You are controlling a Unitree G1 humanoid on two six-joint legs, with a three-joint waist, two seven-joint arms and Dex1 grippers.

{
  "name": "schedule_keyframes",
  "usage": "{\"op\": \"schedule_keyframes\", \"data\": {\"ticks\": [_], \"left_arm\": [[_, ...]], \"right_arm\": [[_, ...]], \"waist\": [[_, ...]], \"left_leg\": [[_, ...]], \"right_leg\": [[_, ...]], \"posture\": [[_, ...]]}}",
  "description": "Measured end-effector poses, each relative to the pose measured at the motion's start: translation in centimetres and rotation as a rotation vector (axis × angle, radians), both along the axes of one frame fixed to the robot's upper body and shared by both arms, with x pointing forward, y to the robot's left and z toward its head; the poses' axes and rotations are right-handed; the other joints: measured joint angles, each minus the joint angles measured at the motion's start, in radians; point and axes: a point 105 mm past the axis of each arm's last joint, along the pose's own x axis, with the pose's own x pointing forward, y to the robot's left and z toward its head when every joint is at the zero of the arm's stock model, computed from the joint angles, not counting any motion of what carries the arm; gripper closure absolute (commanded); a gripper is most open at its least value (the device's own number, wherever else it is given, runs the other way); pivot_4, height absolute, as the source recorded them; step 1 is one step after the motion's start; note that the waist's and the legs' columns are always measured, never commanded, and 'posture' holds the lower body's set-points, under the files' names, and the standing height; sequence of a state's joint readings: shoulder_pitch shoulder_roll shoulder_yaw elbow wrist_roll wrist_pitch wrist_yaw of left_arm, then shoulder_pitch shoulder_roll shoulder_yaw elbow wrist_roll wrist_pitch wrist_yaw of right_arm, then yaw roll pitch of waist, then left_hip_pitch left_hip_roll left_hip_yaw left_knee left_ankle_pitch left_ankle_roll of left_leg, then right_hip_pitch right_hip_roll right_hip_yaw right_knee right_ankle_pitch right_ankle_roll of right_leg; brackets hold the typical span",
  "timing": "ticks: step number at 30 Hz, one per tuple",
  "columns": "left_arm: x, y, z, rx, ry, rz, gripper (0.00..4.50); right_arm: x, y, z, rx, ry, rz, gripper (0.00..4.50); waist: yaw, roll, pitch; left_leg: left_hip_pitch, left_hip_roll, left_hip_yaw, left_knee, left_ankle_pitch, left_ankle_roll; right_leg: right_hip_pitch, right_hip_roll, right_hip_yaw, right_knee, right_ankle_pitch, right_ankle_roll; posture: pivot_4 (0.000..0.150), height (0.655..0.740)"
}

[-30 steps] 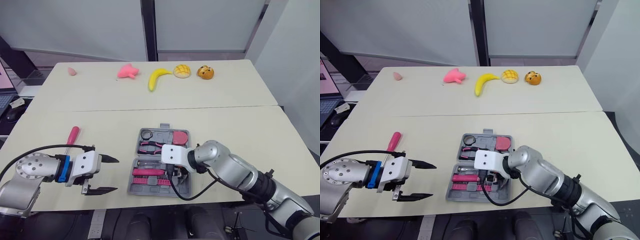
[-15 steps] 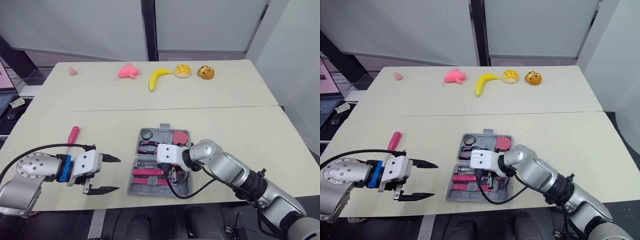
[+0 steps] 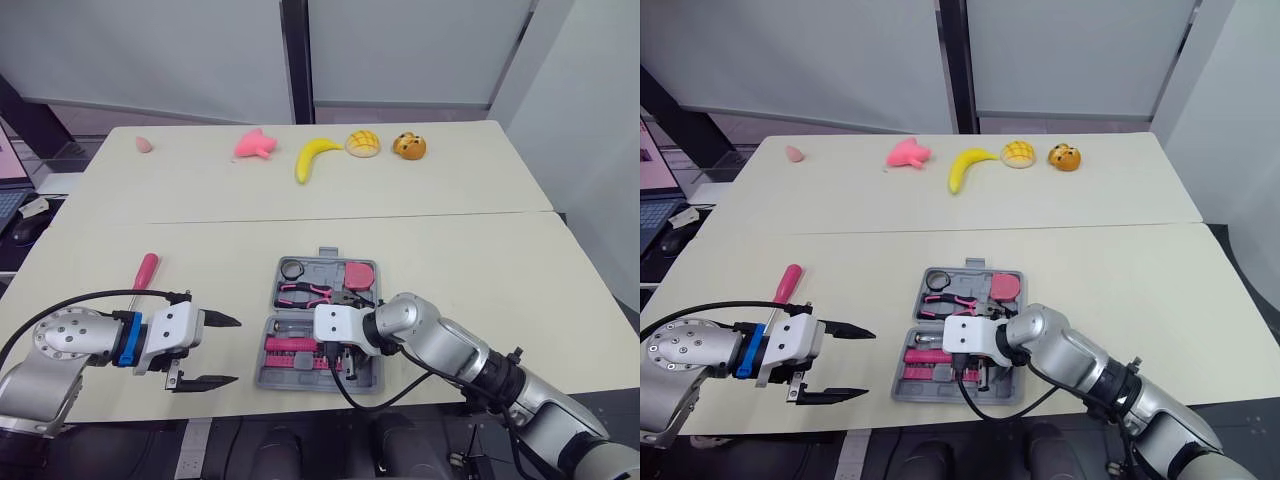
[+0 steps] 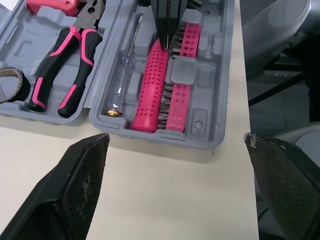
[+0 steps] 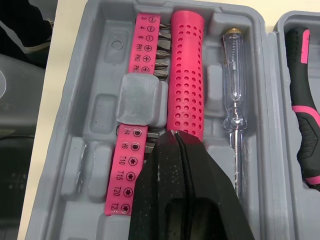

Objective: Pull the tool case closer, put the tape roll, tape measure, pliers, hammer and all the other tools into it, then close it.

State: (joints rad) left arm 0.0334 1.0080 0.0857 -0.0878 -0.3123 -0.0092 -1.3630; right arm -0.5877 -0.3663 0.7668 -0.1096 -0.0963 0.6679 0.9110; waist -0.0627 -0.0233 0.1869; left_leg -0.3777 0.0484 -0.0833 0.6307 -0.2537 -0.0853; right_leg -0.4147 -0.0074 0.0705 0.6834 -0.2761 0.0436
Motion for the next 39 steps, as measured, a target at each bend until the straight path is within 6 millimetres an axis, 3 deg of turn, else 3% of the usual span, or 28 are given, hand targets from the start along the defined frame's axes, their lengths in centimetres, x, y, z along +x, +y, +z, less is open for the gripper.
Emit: {"op": "schedule_keyframes", "data": {"ticks": [9, 14, 18, 23, 29, 35, 39], "left_arm": [[-0.4, 0.1, -0.4, -0.028, 0.033, 0.024, 0.0], [0.6, 0.7, -0.3, -0.042, 0.021, 0.126, 0.0], [1.3, 1.0, -0.4, -0.079, 0.011, 0.209, 0.0], [1.8, 2.9, -0.2, -0.109, -0.006, 0.329, 0.0], [1.6, 6.8, 0.0, -0.164, -0.024, 0.496, 0.0], [0.7, 11.5, -0.7, -0.189, -0.031, 0.733, 0.0], [0.1, 14.9, -0.5, -0.221, -0.069, 0.915, 0.0]], "right_arm": [[-0.3, -0.1, 0.0, 0.081, -0.008, 0.025, 4.46], [0.4, -0.8, 4.0, 0.222, -0.084, 0.0, 4.46], [0.1, -3.2, 5.8, 0.271, -0.117, -0.053, 4.46], [-0.1, -8.2, 6.7, 0.232, -0.157, -0.15, 4.46], [-0.6, -14.8, 6.8, 0.139, -0.163, -0.311, 4.46], [-0.7, -18.6, 8.3, 0.11, -0.223, -0.384, 4.46], [-1.2, -20.7, 8.2, 0.092, -0.22, -0.428, 4.46]], "waist": [[0.0, -0.001, 0.0], [0.003, 0.0, 0.0], [0.007, 0.0, 0.0], [0.007, -0.001, 0.0], [0.005, -0.001, 0.0], [0.006, -0.001, 0.0], [0.006, -0.001, 0.0]], "left_leg": [[0.006, 0.0, 0.0, -0.001, 0.0, 0.0], [0.004, 0.0, 0.0, -0.001, 0.0, 0.0], [0.003, 0.0, -0.001, -0.001, 0.0, 0.0], [0.003, 0.0, -0.001, 0.0, 0.0, 0.0], [0.004, 0.0, 0.0, -0.001, 0.0, 0.0], [0.004, 0.0, 0.0, -0.001, 0.0, 0.0], [0.004, 0.0, 0.0, -0.001, 0.0, 0.0]], "right_leg": [[0.007, 0.0, 0.0, -0.001, -0.003, 0.004], [0.006, 0.0, 0.0, -0.002, -0.003, 0.004], [0.005, 0.0, -0.001, -0.003, -0.001, 0.001], [0.005, 0.0, 0.0, -0.003, -0.002, 0.003], [0.005, 0.0, 0.0, -0.003, -0.003, 0.005], [0.006, 0.0, 0.0, -0.003, -0.003, 0.005], [0.006, -0.001, 0.0, -0.003, -0.003, 0.005]], "posture": [[0.15, 0.74], [0.15, 0.74], [0.15, 0.74], [0.15, 0.74], [0.15, 0.74], [0.15, 0.74], [0.15, 0.74]]}}
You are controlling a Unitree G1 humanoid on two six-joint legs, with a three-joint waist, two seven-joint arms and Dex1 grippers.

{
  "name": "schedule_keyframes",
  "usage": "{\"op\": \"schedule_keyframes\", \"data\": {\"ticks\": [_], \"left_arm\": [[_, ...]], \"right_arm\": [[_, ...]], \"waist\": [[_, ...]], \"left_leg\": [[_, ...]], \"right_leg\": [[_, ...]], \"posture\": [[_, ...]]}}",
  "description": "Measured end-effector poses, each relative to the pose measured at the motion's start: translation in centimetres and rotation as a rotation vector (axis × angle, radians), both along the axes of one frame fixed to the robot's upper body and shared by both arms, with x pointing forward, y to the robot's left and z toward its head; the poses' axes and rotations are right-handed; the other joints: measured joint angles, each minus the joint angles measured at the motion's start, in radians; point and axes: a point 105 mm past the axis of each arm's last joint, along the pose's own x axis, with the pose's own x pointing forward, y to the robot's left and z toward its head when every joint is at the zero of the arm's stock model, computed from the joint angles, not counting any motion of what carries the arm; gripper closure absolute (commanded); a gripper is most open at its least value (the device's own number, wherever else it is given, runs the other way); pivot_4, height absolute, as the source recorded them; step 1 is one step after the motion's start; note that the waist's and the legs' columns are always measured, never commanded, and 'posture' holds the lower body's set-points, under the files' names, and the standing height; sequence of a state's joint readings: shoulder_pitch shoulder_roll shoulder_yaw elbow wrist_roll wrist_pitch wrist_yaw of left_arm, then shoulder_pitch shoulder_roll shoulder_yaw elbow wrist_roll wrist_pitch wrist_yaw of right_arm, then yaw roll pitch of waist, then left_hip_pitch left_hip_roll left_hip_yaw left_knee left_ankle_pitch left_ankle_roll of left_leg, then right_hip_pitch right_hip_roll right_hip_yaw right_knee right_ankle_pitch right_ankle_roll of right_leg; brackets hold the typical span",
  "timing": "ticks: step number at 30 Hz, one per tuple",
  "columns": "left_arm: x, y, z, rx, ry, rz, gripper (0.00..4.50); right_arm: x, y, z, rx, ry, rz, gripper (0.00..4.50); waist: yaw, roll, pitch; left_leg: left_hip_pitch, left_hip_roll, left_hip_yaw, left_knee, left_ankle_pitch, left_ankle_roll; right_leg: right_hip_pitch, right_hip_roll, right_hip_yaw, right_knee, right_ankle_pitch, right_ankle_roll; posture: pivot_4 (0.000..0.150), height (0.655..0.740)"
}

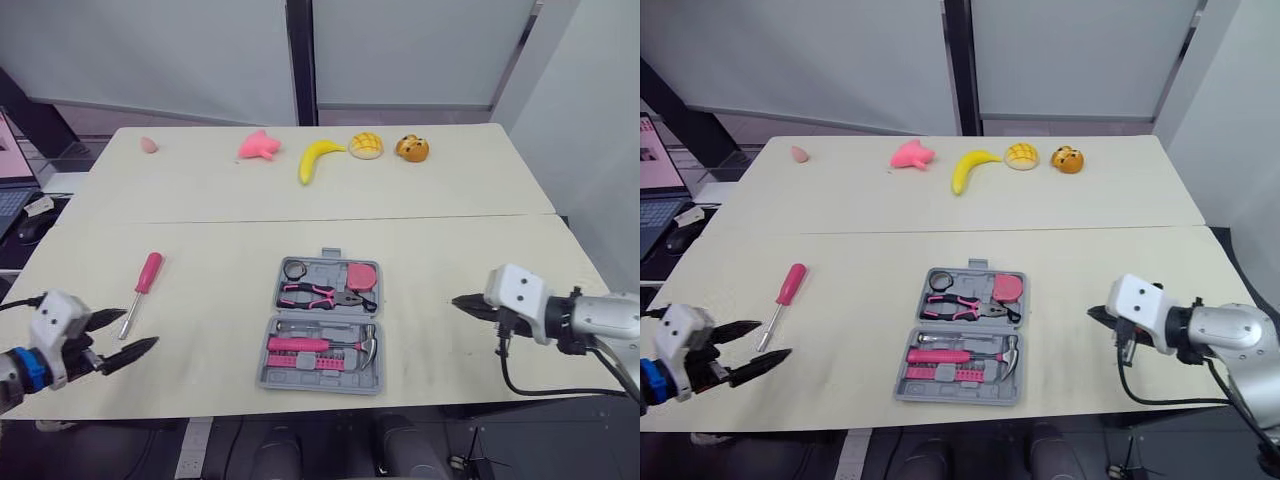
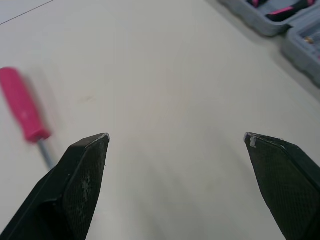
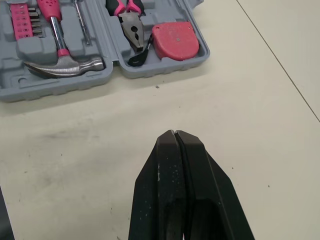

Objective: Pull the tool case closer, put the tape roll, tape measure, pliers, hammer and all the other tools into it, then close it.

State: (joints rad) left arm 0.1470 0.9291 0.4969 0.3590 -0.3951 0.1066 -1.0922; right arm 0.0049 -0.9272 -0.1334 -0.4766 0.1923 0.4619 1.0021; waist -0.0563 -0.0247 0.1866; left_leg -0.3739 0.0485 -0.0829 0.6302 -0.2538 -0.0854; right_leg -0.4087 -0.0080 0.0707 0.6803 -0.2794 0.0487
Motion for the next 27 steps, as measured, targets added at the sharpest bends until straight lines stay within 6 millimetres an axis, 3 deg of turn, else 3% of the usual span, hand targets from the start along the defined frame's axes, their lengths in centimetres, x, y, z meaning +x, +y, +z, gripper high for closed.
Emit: {"op": "schedule_keyframes", "data": {"ticks": [2, 5, 8, 14, 20, 27], "left_arm": [[-0.7, 1.8, -0.2, -0.016, -0.002, 0.096, 0.0], [-2.3, 4.3, -0.9, -0.053, 0.018, 0.226, 0.0], [-3.5, 5.5, -1.4, -0.063, 0.037, 0.294, 0.0], [-4.9, 6.3, -1.5, -0.054, 0.064, 0.347, 0.0], [-5.0, 5.5, -1.3, -0.062, 0.059, 0.336, 0.0], [-4.5, 4.9, -0.8, -0.063, 0.041, 0.335, 0.0]], "right_arm": [[-0.6, -1.0, -0.3, 0.002, 0.018, -0.021, 4.46], [-1.7, -2.2, -0.7, 0.004, 0.045, -0.028, 3.97], [-2.9, -3.1, -0.9, -0.004, 0.081, -0.018, 3.23], [-3.8, -3.4, -1.1, 0.003, 0.109, 0.022, 1.93], [-3.6, -3.4, -0.8, 0.002, 0.087, 0.047, 0.17], [-2.4, -3.3, 0.5, 0.045, 0.034, 0.04, 0.04]], "waist": [[0.001, 0.0, 0.0], [0.0, 0.0, 0.0], [0.0, 0.0, 0.0], [0.0, -0.003, -0.002], [0.0, -0.003, -0.002], [0.0, -0.004, -0.002]], "left_leg": [[0.0, 0.0, 0.0, 0.0, 0.0, 0.0], [0.0, 0.0, 0.0, 0.0, 0.0, 0.0], [0.002, 0.0, 0.0, 0.0, 0.0, 0.0], [0.005, 0.0, 0.001, -0.001, 0.0, 0.0], [0.005, 0.0, 0.002, -0.001, 0.0, 0.0], [0.006, 0.0, 0.002, -0.001, 0.0, 0.0]], "right_leg": [[0.0, 0.0, 0.0, 0.0, 0.0, 0.0], [0.0, 0.0, 0.0, 0.0, 0.0, 0.0], [0.001, 0.0, 0.0, 0.0, 0.0, 0.0], [0.004, 0.0, 0.0, 0.0, -0.001, 0.0], [0.004, 0.0, 0.001, 0.0, -0.001, 0.0], [0.004, 0.0, 0.001, 0.0, -0.001, 0.0]], "posture": [[0.15, 0.74], [0.15, 0.74], [0.15, 0.74], [0.15, 0.74], [0.15, 0.74], [0.15, 0.74]]}}
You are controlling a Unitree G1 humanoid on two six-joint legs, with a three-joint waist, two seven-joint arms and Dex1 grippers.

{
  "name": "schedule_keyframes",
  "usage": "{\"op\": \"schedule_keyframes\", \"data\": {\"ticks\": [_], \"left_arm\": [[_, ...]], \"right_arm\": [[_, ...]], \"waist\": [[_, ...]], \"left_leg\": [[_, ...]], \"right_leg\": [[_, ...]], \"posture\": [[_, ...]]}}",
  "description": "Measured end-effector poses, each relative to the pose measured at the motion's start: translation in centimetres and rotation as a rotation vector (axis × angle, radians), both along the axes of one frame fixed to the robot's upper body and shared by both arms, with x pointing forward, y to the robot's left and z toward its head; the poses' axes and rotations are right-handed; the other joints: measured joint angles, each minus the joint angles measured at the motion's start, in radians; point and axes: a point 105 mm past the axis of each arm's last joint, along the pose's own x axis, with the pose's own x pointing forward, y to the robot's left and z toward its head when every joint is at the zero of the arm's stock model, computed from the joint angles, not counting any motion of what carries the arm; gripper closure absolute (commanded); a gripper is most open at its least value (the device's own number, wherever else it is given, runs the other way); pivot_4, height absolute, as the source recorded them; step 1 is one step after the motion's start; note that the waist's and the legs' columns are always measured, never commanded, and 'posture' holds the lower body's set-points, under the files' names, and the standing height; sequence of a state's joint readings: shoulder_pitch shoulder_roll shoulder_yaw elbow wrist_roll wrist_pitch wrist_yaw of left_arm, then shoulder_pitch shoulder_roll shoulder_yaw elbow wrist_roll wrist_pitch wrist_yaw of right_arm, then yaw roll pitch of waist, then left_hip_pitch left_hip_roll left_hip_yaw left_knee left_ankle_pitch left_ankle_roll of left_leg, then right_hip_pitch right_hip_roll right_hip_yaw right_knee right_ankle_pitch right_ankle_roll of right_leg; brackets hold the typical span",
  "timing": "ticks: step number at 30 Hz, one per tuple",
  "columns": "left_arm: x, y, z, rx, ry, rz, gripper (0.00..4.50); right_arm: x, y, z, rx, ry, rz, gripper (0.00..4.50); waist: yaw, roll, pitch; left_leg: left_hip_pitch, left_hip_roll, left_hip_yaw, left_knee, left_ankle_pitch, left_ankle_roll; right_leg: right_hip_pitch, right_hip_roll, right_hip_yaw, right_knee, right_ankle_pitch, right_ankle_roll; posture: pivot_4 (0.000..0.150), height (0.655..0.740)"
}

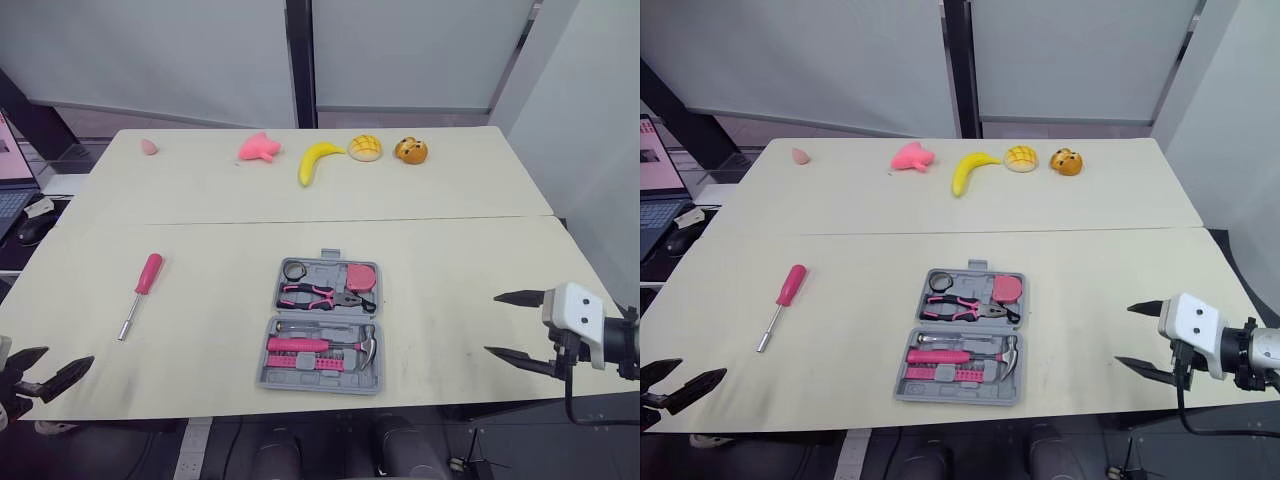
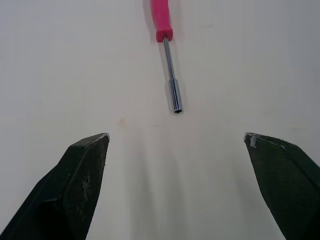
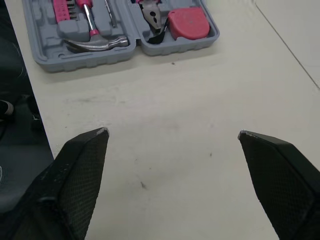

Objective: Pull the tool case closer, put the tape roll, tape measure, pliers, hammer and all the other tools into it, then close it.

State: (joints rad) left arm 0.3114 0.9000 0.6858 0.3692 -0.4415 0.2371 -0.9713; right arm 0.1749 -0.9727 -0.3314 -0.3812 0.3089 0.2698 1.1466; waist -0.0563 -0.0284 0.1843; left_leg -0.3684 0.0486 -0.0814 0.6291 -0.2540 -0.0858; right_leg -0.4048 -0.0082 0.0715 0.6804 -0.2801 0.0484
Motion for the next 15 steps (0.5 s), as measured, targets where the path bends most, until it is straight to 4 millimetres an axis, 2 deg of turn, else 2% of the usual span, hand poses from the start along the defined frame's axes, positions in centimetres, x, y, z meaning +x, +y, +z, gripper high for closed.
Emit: {"op": "schedule_keyframes", "data": {"ticks": [5, 9, 12, 15], "left_arm": [[0.5, -0.3, 0.2, -0.022, -0.01, 0.013, 0.0], [1.8, -0.4, 0.9, -0.05, -0.041, 0.042, 0.0], [3.3, -0.5, 1.8, -0.059, -0.076, 0.073, 0.0], [5.4, -1.2, 1.7, -0.099, -0.085, 0.103, 0.0]], "right_arm": [[0.5, -1.1, -0.3, 0.015, 0.014, -0.065, 0.04], [1.1, -0.9, 0.4, 0.04, -0.012, -0.073, 0.04], [1.7, 0.3, 1.8, 0.081, -0.063, -0.059, 0.04], [2.3, 3.6, 4.2, 0.168, -0.148, 0.024, 0.04]], "waist": [[0.0, 0.0, 0.0], [0.0, 0.0, 0.0], [0.0, 0.0, 0.0], [-0.001, 0.0, 0.0]], "left_leg": [[0.0, 0.0, 0.0, 0.0, 0.0, 0.0], [0.001, 0.0, 0.0, 0.0, 0.0, 0.0], [0.001, 0.0, 0.0, 0.0, 0.0, 0.0], [0.001, 0.0, 0.0, 0.0, 0.0, 0.0]], "right_leg": [[0.0, 0.0, 0.0, 0.0, 0.0, 0.0], [0.0, 0.0, 0.0, 0.0, 0.0, 0.0], [0.0, 0.0, 0.0, 0.0, 0.0, 0.0], [0.0, 0.0, 0.0, 0.001, 0.0, 0.0]], "posture": [[0.15, 0.74], [0.15, 0.74], [0.15, 0.74], [0.15, 0.74]]}}
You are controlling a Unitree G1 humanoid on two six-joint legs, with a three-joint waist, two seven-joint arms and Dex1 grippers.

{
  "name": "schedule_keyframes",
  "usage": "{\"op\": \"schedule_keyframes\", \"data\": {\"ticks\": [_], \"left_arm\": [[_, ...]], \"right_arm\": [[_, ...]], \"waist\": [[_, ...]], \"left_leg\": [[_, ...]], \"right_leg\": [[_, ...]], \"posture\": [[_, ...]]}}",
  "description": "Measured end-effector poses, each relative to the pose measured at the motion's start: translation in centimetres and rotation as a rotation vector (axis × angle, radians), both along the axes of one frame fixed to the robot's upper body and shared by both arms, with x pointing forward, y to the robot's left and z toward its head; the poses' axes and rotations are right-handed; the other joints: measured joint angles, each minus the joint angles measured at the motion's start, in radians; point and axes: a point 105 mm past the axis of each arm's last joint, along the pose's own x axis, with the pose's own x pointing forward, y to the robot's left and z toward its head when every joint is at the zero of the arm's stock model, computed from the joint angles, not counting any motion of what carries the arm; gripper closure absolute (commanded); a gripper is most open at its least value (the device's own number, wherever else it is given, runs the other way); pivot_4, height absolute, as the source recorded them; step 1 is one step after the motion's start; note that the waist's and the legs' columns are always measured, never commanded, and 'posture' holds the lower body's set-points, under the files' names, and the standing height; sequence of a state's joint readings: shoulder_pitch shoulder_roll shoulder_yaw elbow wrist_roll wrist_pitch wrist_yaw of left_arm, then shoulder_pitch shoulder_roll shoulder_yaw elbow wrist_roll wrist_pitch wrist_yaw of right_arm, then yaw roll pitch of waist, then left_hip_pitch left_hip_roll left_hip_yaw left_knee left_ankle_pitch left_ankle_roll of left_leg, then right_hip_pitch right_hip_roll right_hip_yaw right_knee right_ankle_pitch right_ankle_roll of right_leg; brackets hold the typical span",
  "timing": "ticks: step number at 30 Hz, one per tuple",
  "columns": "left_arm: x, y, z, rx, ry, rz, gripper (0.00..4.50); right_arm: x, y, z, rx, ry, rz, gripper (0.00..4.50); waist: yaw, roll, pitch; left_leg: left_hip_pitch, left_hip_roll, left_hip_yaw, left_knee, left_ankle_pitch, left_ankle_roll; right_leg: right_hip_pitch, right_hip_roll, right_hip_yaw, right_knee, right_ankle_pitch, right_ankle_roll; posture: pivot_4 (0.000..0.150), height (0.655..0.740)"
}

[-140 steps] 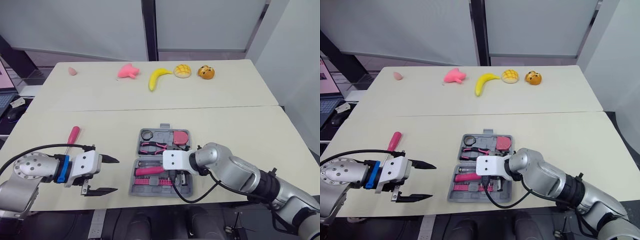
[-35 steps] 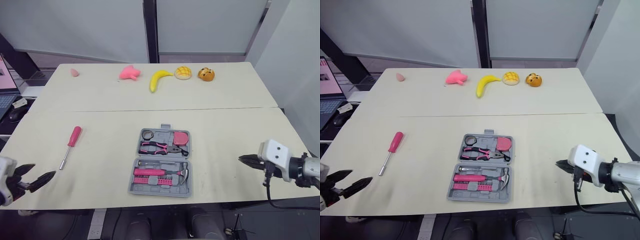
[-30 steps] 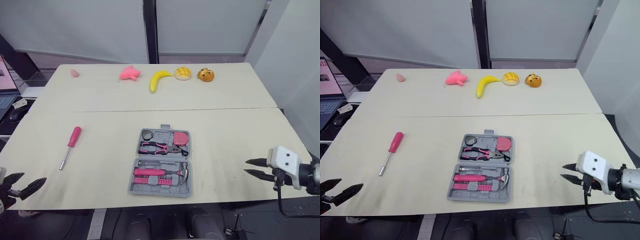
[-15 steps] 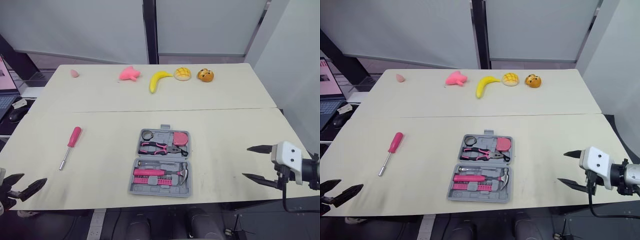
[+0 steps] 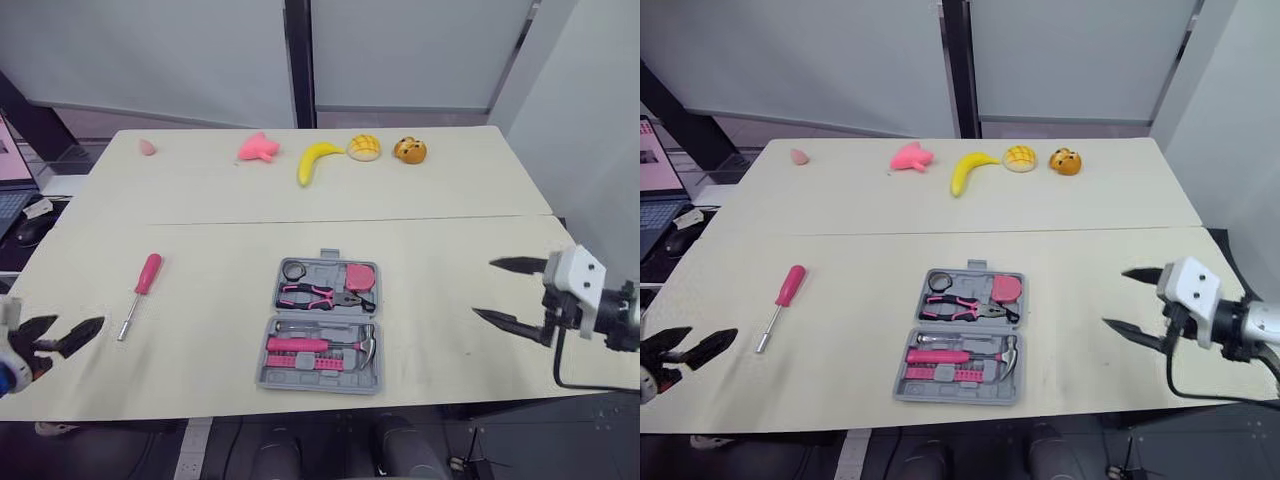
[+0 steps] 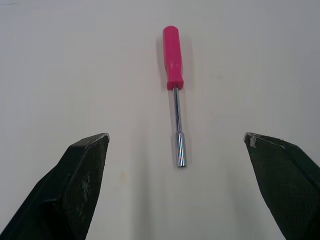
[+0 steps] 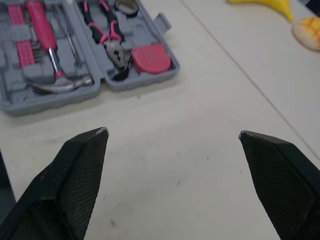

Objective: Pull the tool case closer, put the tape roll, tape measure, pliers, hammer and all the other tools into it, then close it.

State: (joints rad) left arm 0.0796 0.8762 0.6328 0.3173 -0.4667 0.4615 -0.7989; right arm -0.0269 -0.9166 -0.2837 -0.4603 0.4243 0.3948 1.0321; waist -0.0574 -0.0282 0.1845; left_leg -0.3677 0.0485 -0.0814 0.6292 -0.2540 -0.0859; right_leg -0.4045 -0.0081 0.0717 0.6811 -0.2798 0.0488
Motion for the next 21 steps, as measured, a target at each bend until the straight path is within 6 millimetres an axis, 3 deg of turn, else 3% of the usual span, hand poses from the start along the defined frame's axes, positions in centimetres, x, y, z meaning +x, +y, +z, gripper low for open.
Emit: {"op": "schedule_keyframes", "data": {"ticks": [5, 10, 21], "left_arm": [[2.3, -1.2, -1.4, -0.031, 0.041, 0.024, 0.0], [4.4, -0.8, -2.5, -0.046, 0.066, 0.072, 0.0], [8.4, -2.0, -4.6, -0.032, 0.111, 0.043, 0.0]], "right_arm": [[-0.2, 4.5, 2.0, 0.064, -0.036, 0.155, 0.04], [-0.4, 8.1, 3.5, 0.108, -0.043, 0.28, 0.04], [-0.3, 10.7, 3.1, 0.125, -0.027, 0.355, 0.04]], "waist": [[0.001, 0.0, 0.0], [0.001, 0.0, 0.0], [0.006, -0.001, 0.0]], "left_leg": [[-0.001, 0.0, 0.0, 0.0, 0.0, 0.0], [-0.001, 0.0, -0.001, 0.0, 0.0, 0.0], [-0.002, 0.0, -0.002, 0.001, 0.0, 0.0]], "right_leg": [[0.0, 0.0, 0.0, -0.001, 0.003, -0.004], [0.0, 0.0, -0.001, 0.0, 0.003, -0.005], [-0.001, 0.0, -0.002, 0.0, 0.003, -0.005]], "posture": [[0.15, 0.74], [0.15, 0.74], [0.15, 0.74]]}}
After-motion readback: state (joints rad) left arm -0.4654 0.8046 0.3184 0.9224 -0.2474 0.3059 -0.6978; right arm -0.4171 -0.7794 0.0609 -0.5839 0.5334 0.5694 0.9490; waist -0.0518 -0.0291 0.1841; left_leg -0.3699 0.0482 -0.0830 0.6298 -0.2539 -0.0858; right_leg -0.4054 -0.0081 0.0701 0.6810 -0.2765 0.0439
